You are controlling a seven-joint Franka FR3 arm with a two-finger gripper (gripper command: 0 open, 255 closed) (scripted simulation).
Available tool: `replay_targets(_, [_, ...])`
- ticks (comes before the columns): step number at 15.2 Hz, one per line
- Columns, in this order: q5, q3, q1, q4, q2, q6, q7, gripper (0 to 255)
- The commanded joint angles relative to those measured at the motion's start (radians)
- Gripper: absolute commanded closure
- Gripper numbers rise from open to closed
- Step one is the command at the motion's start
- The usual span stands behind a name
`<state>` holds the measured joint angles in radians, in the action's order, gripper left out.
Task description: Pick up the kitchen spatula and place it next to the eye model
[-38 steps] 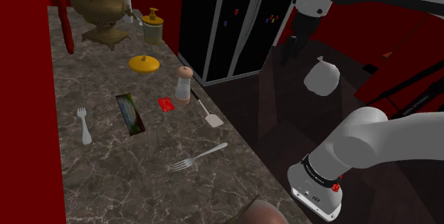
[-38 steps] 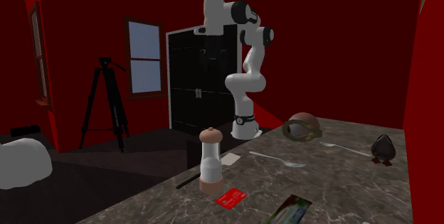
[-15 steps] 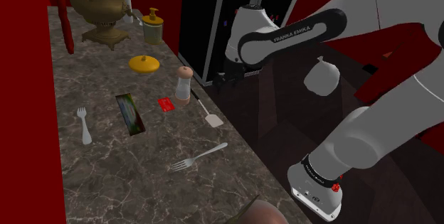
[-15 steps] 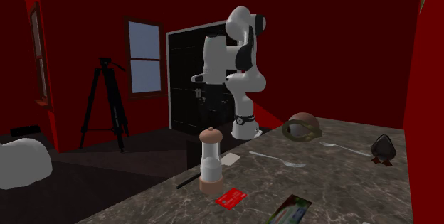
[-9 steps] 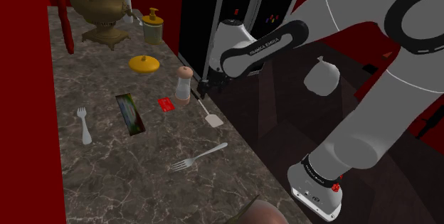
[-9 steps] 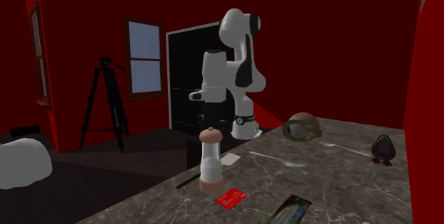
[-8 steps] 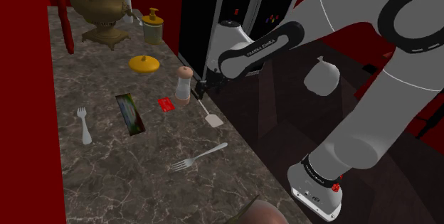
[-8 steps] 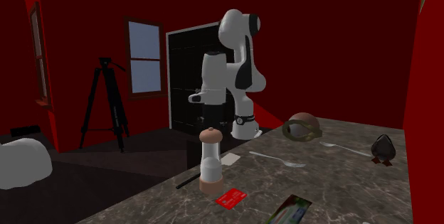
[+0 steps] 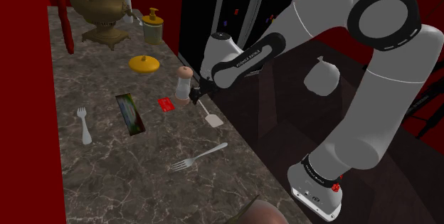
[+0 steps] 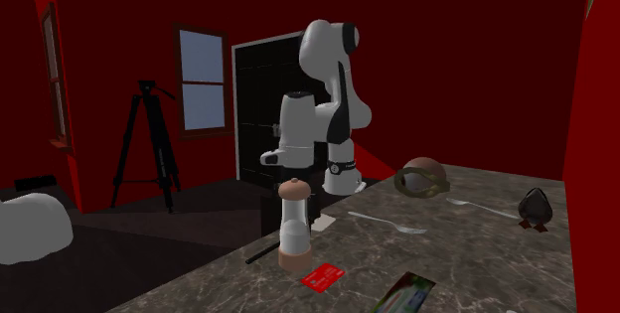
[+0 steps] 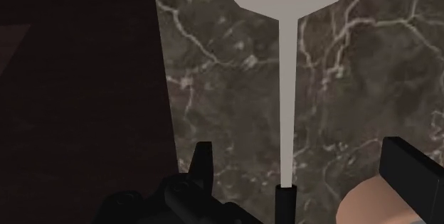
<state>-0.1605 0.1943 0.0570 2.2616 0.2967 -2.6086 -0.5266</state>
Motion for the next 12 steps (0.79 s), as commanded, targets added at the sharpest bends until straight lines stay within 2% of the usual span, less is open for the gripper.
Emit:
replay_targets(1, [-0.015, -0.008, 0.005, -0.004, 0.032, -0.028, -0.011, 0])
replay_targets(9, [-0.015, -0.008, 0.006, -0.004, 0.032, -0.028, -0.011, 0])
replay_targets(10, [-0.015, -0.008, 0.006, -0.004, 0.032, -0.028, -0.011, 255])
replay_targets(12, [-0.015, -0.008, 0.006, -0.004, 0.032, -0.028, -0.011, 255])
